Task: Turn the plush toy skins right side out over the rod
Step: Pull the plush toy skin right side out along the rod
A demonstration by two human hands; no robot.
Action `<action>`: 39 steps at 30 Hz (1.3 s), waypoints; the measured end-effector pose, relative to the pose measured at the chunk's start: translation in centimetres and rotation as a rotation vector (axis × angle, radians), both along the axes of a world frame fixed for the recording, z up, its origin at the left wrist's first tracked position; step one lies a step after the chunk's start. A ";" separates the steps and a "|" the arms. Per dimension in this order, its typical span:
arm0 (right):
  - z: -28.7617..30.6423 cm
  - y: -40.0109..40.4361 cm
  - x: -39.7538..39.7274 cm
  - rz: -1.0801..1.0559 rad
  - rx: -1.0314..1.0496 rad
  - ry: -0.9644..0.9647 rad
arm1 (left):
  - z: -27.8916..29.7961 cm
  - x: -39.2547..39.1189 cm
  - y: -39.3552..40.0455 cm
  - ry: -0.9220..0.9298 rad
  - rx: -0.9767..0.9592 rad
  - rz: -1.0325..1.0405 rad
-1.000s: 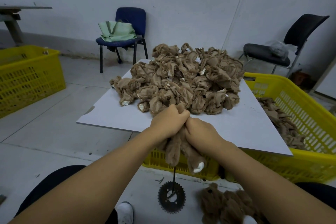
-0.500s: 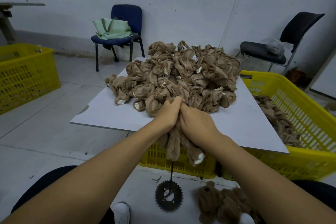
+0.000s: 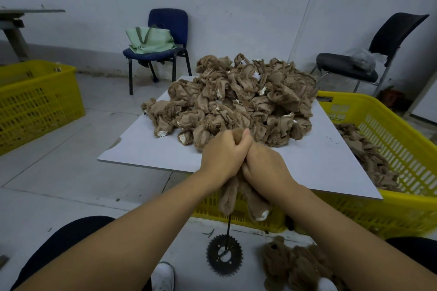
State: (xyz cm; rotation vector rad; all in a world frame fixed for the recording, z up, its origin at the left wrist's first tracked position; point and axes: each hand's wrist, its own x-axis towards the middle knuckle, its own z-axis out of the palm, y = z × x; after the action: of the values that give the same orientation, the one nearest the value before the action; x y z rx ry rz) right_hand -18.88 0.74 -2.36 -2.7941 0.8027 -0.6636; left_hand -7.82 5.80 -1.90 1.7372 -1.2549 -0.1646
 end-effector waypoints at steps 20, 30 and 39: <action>-1.0 -1.7 1.8 -0.047 0.079 0.118 | 0.8 1.8 -3.6 0.472 0.396 -0.221; -2.0 -1.3 1.8 -0.092 0.132 0.135 | -0.6 1.1 -2.5 0.440 0.311 -0.120; 0.3 -1.3 1.1 -0.037 0.056 -0.033 | -0.8 1.3 -2.6 0.132 0.034 0.006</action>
State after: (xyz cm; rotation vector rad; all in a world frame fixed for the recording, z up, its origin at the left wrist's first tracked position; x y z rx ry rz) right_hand -17.76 -0.56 -2.10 -2.7176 0.8546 -0.6807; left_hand -6.55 3.25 -2.67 1.7303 -1.1567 -0.2935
